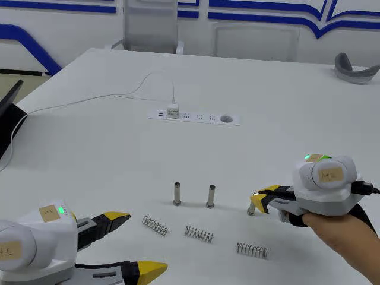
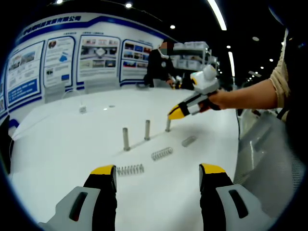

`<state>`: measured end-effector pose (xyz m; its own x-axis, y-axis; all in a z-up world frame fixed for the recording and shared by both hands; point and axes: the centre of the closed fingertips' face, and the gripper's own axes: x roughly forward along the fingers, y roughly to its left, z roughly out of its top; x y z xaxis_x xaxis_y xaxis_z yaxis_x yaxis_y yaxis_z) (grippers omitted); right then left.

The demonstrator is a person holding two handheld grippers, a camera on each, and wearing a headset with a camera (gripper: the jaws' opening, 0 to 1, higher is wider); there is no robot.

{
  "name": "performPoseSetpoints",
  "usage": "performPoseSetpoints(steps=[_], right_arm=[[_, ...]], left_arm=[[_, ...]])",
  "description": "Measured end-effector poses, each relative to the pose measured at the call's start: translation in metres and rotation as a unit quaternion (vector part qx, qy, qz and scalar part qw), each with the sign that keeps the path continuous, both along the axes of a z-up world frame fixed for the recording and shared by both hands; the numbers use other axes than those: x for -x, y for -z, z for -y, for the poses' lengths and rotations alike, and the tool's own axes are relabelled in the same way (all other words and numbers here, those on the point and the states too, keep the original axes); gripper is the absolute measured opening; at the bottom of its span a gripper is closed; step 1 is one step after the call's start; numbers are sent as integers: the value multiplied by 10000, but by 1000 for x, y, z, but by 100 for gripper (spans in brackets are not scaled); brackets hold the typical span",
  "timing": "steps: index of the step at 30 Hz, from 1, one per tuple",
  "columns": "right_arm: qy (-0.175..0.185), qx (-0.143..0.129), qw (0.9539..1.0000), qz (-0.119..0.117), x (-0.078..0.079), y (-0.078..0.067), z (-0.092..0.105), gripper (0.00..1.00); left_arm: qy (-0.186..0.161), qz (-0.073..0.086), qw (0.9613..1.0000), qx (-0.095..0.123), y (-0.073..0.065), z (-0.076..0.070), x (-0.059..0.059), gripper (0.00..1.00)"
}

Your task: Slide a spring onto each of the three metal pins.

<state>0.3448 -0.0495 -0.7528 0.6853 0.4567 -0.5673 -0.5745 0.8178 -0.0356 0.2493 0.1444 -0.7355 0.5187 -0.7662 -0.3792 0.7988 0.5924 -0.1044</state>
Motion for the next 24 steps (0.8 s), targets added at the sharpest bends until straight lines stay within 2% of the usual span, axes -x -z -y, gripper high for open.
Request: performPoseSetpoints(steps=[7, 14, 19, 24], right_arm=[[-19, -34, 10000, 61, 3, -5, 0, 16], [-90, -30, 9998, 193, 11, -17, 3, 17], [-174, 6, 9996, 217, 20, -22, 7, 17], [-426, 93, 9990, 134, 34, -19, 5, 17]], left_arm=[[21, 8, 10000, -5, -1, 1, 2, 71], [32, 26, 10000, -8, -2, 1, 2, 71], [46, 26, 10000, 5, -2, 2, 3, 71], [63, 20, 10000, 12, -2, 3, 3, 71]])
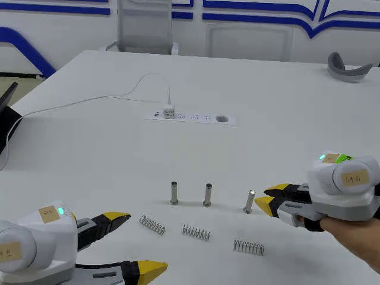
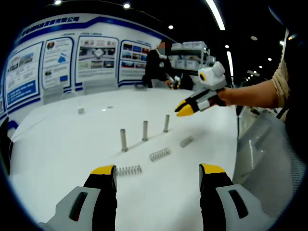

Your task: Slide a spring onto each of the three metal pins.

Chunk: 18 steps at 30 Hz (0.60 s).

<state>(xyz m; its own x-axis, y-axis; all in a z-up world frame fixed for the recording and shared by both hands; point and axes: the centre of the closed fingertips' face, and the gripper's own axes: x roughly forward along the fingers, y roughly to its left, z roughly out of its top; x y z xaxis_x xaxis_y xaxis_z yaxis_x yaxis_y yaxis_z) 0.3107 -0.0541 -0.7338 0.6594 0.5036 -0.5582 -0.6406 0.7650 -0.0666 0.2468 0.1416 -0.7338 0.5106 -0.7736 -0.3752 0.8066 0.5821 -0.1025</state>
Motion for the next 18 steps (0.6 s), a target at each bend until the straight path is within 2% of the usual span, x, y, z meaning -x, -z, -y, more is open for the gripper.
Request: performPoseSetpoints(steps=[11, 18], right_arm=[[-555, 203, 9978, -303, 26, 17, -7, 17], [-1046, 395, 9926, -483, 41, 29, -20, 17]], left_arm=[[17, -8, 10000, -4, 1, 1, -2, 71], [25, -25, 10000, -23, 3, 1, -1, 70]])
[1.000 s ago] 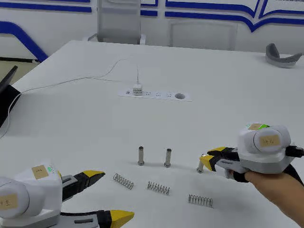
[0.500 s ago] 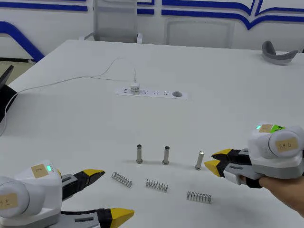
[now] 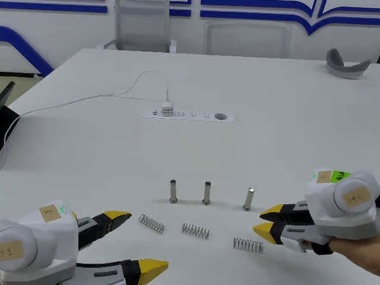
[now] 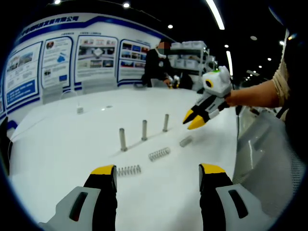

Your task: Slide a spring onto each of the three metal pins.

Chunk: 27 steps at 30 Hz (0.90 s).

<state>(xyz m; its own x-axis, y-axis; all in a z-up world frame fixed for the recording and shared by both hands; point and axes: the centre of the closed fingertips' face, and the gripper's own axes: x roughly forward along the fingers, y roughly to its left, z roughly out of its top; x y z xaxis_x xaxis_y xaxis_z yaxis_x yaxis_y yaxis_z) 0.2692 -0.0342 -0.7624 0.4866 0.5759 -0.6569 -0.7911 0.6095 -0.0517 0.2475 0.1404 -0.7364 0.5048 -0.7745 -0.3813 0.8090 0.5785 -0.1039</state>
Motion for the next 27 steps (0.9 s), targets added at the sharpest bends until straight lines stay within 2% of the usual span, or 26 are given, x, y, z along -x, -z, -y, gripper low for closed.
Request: performPoseSetpoints(steps=[8, 14, 23, 27], right_arm=[[-535, 229, 9981, -199, 10, 13, -19, 17], [-830, 448, 9951, -299, 10, 20, -28, 17], [-1302, 882, 9864, -469, 12, 31, -37, 15], [-1386, 968, 9841, -545, 12, 36, -38, 14]], left_arm=[[7, 0, 10000, -1, -1, 1, 1, 70], [9, -9, 10000, 0, 0, 2, 2, 70], [6, -23, 10000, -9, 0, 1, 3, 70], [-1, -27, 10000, -11, 1, 0, 3, 70]])
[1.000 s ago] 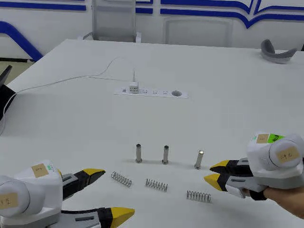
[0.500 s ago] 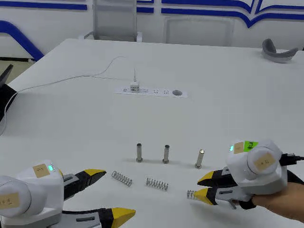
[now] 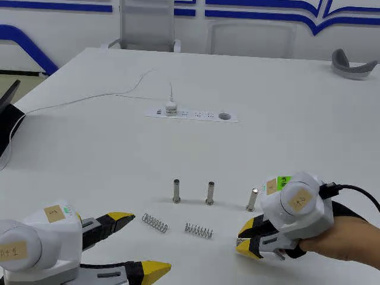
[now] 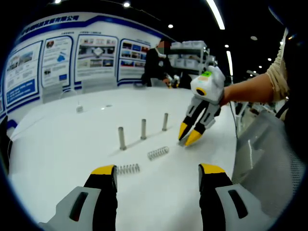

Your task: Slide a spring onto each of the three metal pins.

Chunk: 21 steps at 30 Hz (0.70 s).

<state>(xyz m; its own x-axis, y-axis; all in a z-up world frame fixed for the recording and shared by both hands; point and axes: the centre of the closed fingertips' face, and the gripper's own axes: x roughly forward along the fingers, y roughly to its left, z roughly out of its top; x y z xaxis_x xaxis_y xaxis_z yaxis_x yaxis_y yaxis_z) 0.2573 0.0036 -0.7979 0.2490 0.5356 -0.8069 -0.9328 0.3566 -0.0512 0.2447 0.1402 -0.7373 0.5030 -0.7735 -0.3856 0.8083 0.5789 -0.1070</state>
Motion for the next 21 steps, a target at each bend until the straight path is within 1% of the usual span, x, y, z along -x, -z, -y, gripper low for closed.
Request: performPoseSetpoints(steps=[6, 11, 14, 16, 18, 21], right_arm=[[-58, 118, 9999, -65, 0, 5, 2, 13], [-151, 236, 9995, -138, 0, 9, 4, 12], [-111, 207, 9995, -211, 0, 8, 4, 12], [-21, 162, 9995, -258, -1, 8, 4, 12], [29, 152, 9997, -212, -2, 7, 6, 12], [145, -27, 9998, -121, -2, -2, 4, 12]], left_arm=[[0, -2, 10000, 0, 0, 0, 1, 70], [60, 30, 10000, 1, -3, 4, 3, 70], [94, 47, 9999, 1, -5, 6, 4, 70], [122, 58, 9999, 0, -6, 8, 5, 69], [154, 64, 9999, 2, -7, 10, 7, 69], [239, 80, 9997, 24, -10, 17, 10, 69]])
